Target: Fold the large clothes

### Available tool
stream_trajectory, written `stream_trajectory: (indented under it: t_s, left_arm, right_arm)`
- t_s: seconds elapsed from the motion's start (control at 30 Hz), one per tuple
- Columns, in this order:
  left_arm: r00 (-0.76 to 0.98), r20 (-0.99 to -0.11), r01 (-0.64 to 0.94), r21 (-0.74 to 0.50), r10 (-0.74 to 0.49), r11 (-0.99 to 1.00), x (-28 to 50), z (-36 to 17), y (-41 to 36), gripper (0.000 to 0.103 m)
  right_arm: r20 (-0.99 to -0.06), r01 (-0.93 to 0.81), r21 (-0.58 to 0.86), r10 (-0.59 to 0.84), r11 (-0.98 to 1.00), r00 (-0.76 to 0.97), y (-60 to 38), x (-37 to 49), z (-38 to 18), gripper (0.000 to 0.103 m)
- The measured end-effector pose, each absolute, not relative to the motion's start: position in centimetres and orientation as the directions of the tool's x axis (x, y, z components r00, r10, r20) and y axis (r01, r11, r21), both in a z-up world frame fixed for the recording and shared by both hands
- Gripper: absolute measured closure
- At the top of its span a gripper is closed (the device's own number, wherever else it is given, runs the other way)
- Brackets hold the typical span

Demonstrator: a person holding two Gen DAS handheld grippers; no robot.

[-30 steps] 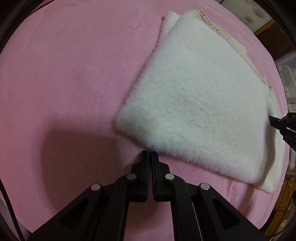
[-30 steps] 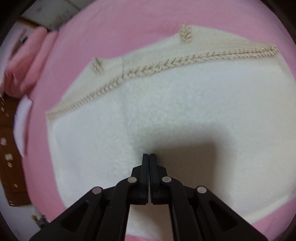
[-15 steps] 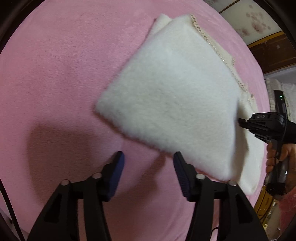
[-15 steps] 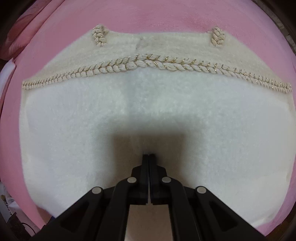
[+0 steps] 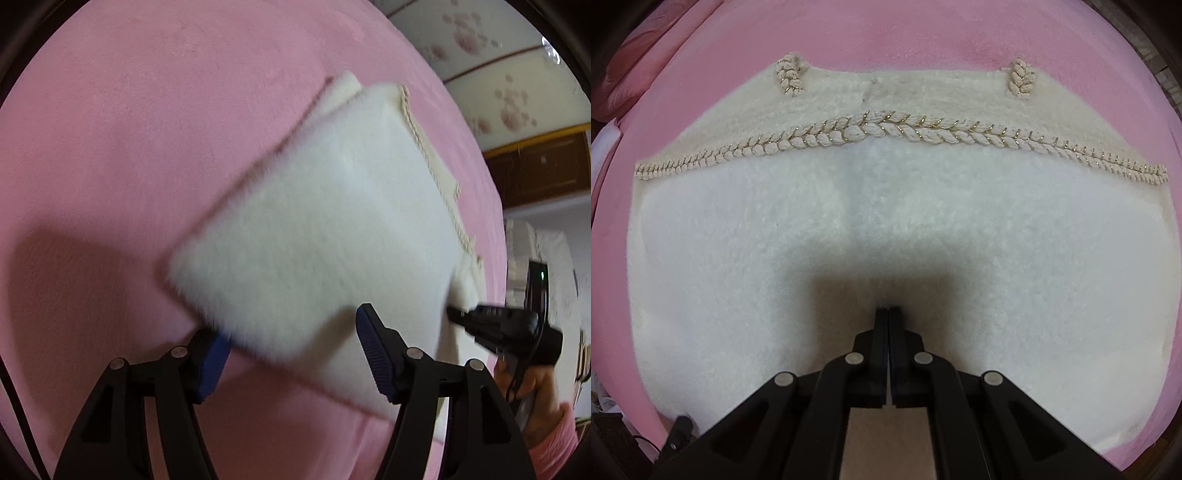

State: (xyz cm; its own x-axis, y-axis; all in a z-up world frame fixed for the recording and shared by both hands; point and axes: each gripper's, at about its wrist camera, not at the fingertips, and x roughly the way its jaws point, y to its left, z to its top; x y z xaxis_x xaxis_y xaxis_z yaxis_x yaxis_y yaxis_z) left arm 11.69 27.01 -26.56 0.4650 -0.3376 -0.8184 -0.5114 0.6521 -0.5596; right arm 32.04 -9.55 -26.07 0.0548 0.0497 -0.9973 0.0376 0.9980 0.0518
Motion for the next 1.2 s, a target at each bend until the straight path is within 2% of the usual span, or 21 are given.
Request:
stream_trajectory:
  t_s: [0.23, 0.33, 0.5, 0.57, 0.7, 0.8, 0.97, 1.2]
  left_arm:
    - [0.538, -0.786, -0.473, -0.581, -0.306, 0.663, 13.7, -27.7, 27.1, 0.038]
    - [0.555, -0.785, -0.513, -0.584, -0.276, 0.629, 14.5, -27.9, 27.5, 0.039]
    - [0.528, -0.828, -0.576, -0.512, -0.188, 0.637, 13.9, -26.5, 27.1, 0.058]
    - [0.49, -0.865, -0.591, -0.422, -0.109, 0.688, 14.2, -25.3, 25.9, 0.059]
    - [0.414, -0.909, -0.576, -0.221, 0.047, 0.787, 15.4, -22.7, 22.4, 0.075]
    - [0.403, -0.914, -0.584, -0.221, 0.043, 0.781, 14.8, -21.7, 22.0, 0.085]
    - [0.385, -0.923, -0.559, -0.219, 0.016, 0.799, 14.5, -20.3, 22.6, 0.089]
    - [0.434, -0.893, -0.432, -0.089, 0.121, 0.897, 14.7, -16.2, 19.4, 0.092]
  right_arm:
    - [-0.995, 0.037, 0.042, 0.038, 0.998, 0.097, -9.6, 31.2, -26.0, 0.103]
    - [-0.993, 0.04, 0.049, 0.044, 0.998, 0.109, -9.7, 30.8, -26.1, 0.103]
    - [-0.993, 0.042, 0.05, 0.045, 0.998, 0.106, -9.8, 30.0, -25.6, 0.103]
    - [-0.994, 0.042, 0.049, 0.044, 0.998, 0.105, -9.8, 29.9, -25.6, 0.103]
    - [-0.995, 0.042, 0.042, 0.038, 0.998, 0.094, -9.9, 29.9, -25.4, 0.103]
    - [-0.997, 0.04, 0.029, 0.026, 0.999, 0.079, -9.8, 30.2, -25.3, 0.103]
    - [-0.998, 0.029, 0.02, 0.018, 0.999, 0.061, -9.7, 30.4, -25.3, 0.103]
    - [-0.996, 0.037, 0.09, 0.089, 0.995, 0.031, -11.3, 30.9, -25.5, 0.103]
